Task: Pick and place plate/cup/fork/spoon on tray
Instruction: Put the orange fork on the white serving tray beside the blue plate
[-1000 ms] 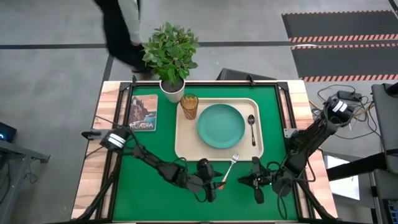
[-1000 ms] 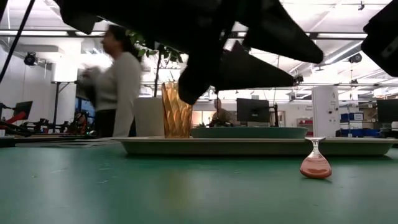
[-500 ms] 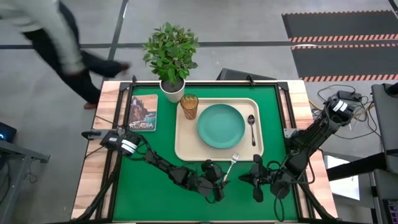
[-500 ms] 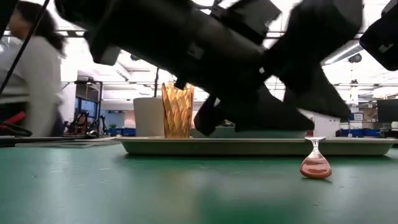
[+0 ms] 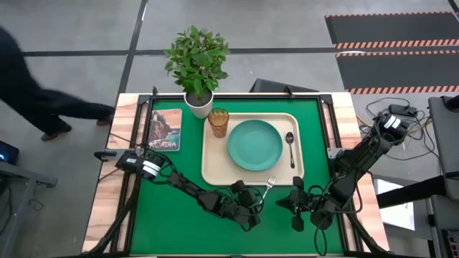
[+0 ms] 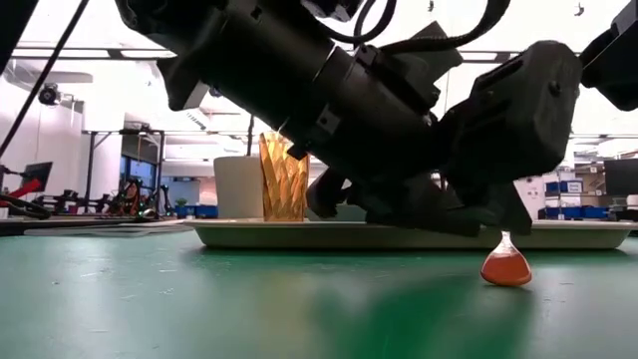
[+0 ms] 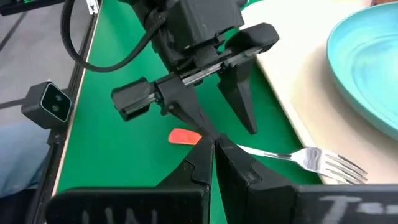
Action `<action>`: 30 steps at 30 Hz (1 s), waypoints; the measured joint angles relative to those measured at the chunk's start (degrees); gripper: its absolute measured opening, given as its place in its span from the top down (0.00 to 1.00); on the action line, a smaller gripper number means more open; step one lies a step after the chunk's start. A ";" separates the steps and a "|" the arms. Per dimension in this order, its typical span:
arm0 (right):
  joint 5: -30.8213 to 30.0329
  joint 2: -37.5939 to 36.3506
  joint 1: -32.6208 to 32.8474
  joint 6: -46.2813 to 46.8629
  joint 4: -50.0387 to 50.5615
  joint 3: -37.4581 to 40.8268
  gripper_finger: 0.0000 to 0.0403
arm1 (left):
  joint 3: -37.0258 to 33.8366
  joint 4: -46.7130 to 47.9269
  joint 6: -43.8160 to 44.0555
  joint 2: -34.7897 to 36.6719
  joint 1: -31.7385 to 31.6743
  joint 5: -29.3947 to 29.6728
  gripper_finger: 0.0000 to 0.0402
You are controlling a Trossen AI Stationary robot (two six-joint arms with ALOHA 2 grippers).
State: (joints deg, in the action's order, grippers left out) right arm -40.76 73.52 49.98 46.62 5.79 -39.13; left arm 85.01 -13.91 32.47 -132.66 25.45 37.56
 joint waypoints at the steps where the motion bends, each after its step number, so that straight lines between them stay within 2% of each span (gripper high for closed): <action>1: -0.26 0.00 0.00 -0.14 0.06 -0.01 0.98 | 0.00 0.00 0.08 -0.15 0.00 -0.34 0.59; 4: -1.20 0.00 0.00 -0.21 0.39 0.00 0.98 | -0.02 0.42 0.79 -0.85 -0.02 -0.66 0.59; 13: -1.28 0.00 0.00 -0.28 1.26 0.00 0.98 | 0.22 9.79 7.19 0.12 0.15 -1.01 0.61; 16: -1.29 0.00 0.00 -0.34 1.26 0.00 0.98 | 0.21 10.04 7.32 0.11 0.23 -1.40 0.68; 23: -1.36 0.02 0.00 -0.64 1.28 0.00 0.98 | 0.09 10.44 7.90 0.38 0.25 -1.45 0.96; 30: -1.44 0.04 0.00 -0.80 1.30 0.00 0.98 | -0.17 10.93 6.87 2.25 0.24 -0.66 0.99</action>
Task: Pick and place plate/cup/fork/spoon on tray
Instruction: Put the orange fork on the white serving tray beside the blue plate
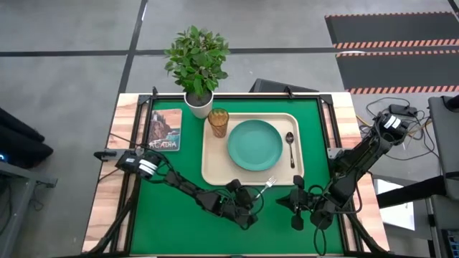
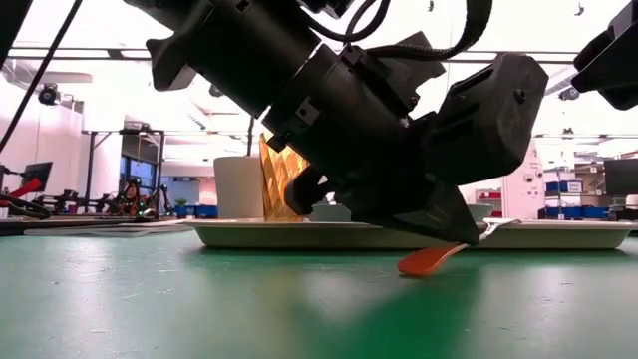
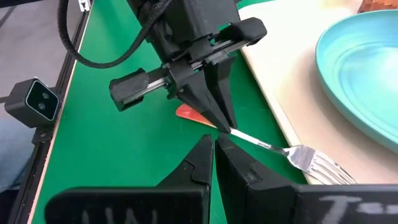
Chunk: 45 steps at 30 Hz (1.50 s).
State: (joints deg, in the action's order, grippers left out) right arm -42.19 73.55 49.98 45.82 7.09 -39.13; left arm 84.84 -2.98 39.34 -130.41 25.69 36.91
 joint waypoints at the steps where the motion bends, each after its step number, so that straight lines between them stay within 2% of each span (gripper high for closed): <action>1: 0.00 0.01 0.00 0.00 0.01 0.01 0.98 | -0.04 0.49 -0.76 0.52 0.01 -0.10 1.00; 13: 0.02 0.01 0.00 -0.81 0.04 0.02 0.98 | -0.14 0.41 -12.83 5.32 1.55 -0.03 1.00; 16: 0.02 0.01 -0.02 -1.47 0.02 0.02 0.98 | -0.14 0.28 -13.48 5.42 1.48 -3.28 0.97; 20: 0.03 0.01 -0.01 -1.95 -0.01 0.02 0.98 | -0.14 0.17 -14.33 4.79 1.14 -6.22 0.85; 24: -0.22 0.03 0.00 -2.52 0.05 0.04 0.98 | -0.14 -1.01 -14.84 2.39 0.53 -6.46 0.67; 28: -1.37 0.03 0.00 -2.83 0.45 0.07 0.98 | -0.23 -1.24 -17.02 1.88 0.26 -1.11 0.51; 31: -1.41 0.03 -0.02 -2.99 0.41 0.07 0.98 | -0.19 -1.30 -17.46 1.93 0.24 1.62 0.47; 38: -1.51 0.03 -0.02 -3.41 0.68 0.07 0.98 | -0.86 -1.12 -16.50 0.38 -0.44 2.52 0.53; 42: -1.53 0.03 -0.02 -3.41 0.87 0.05 0.98 | -0.86 -0.80 -13.39 -0.05 -0.59 2.84 0.64; 45: -1.92 0.03 -0.02 -3.41 1.00 0.07 0.98 | -0.81 -0.93 -10.94 -0.52 -0.59 2.29 0.76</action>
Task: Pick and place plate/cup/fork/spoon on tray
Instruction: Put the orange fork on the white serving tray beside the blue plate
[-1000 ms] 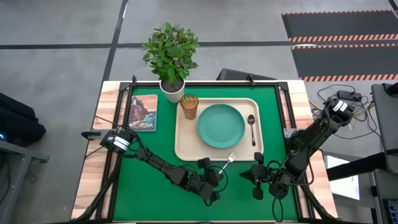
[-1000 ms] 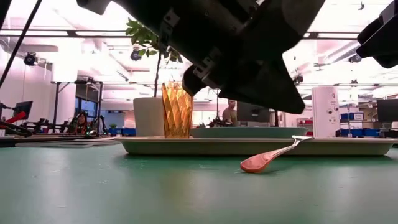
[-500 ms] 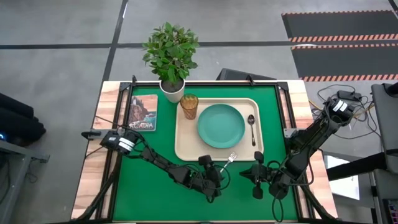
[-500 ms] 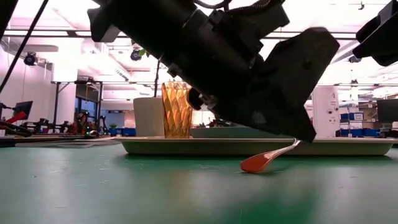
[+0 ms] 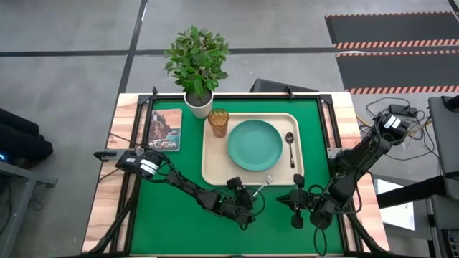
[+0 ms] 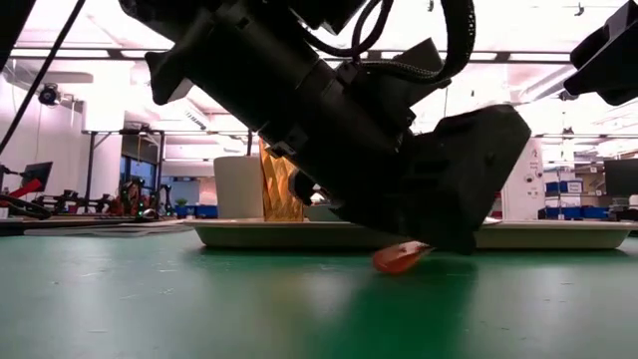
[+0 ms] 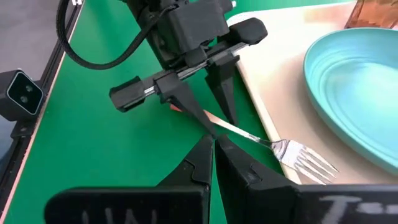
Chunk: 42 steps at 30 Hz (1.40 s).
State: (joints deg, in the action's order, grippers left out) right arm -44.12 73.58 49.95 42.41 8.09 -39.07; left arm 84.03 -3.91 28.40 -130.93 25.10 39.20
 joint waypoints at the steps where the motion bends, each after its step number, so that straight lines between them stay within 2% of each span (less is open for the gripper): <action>1: -0.06 0.00 0.00 -0.02 0.07 0.00 0.98 | 0.00 -0.05 0.70 0.00 -0.02 -0.71 0.80; 4: -0.07 0.00 0.00 -0.02 0.19 -0.02 0.98 | -0.19 -0.16 2.91 0.00 -0.04 -0.58 0.94; 6: -0.11 0.00 0.00 -0.02 0.21 0.00 0.98 | -0.22 -0.19 3.03 0.03 -0.13 -0.67 0.97; 27: -1.11 -1.02 0.04 -0.30 0.19 -0.02 0.98 | -0.72 0.40 1.12 4.99 0.46 -0.58 0.98; 31: -4.16 -3.64 0.17 -2.97 0.14 -0.02 0.98 | -0.82 0.33 -0.88 6.87 0.89 0.20 0.98; 37: -5.43 -8.93 0.24 -9.60 -0.78 -0.02 0.98 | -1.58 0.42 -7.45 11.55 2.08 1.04 0.98; 42: -6.04 -12.85 0.28 -17.71 -4.89 -0.04 0.98 | -6.33 -0.12 -9.35 17.38 2.94 2.12 0.98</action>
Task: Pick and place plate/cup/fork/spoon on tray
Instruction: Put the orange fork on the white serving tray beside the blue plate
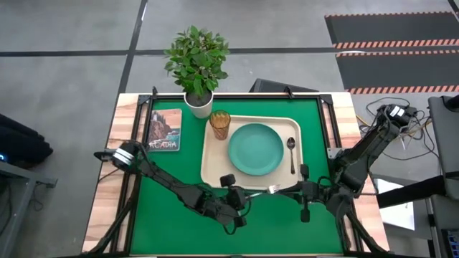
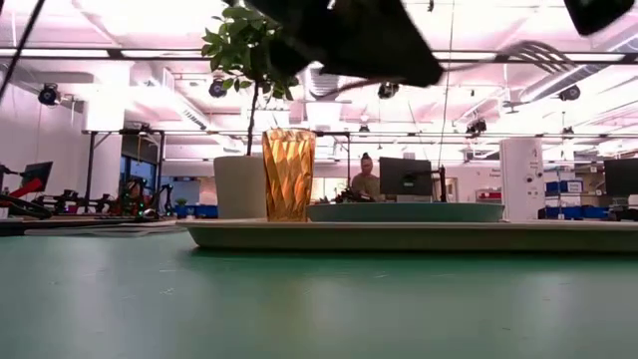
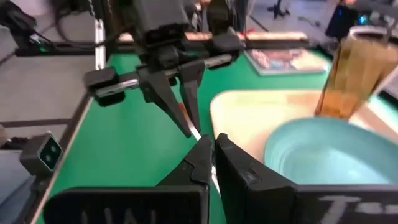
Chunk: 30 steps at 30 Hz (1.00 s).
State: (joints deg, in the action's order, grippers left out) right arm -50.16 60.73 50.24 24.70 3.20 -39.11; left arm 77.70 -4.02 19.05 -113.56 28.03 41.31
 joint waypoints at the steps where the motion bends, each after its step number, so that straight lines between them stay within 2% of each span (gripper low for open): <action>1: -0.01 -0.60 0.00 -1.85 -0.93 0.00 0.98 | -1.65 -0.15 0.00 1.50 0.24 0.45 0.98; 5: 0.01 -2.28 0.00 -8.11 -5.00 0.00 0.98 | -9.23 -6.84 -1.72 7.41 1.28 1.16 0.98; 8: 0.09 -2.74 0.00 -11.52 -5.67 -0.01 0.98 | -15.58 -15.19 -4.98 11.90 2.46 -0.07 0.98; 15: 0.84 0.84 -0.29 -15.31 -8.21 0.61 0.98 | -28.72 -38.97 -14.46 18.45 3.58 -13.74 0.97; 20: 1.65 7.32 -2.13 -17.78 -15.43 0.78 0.97 | -33.83 -51.29 -16.47 19.06 3.47 -18.04 0.96; 24: 9.88 11.31 -6.02 -21.78 -24.10 0.57 0.90 | -34.47 -53.07 -16.66 19.06 3.45 -19.20 0.96; 30: 23.62 16.01 -13.23 -31.62 -38.09 0.00 0.72 | -34.74 -54.24 -16.71 19.04 3.45 -23.15 0.96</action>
State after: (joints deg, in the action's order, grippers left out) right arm -26.54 76.74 37.01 -6.92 -34.89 -39.11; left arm 42.96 -58.26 2.35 -94.52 31.48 18.16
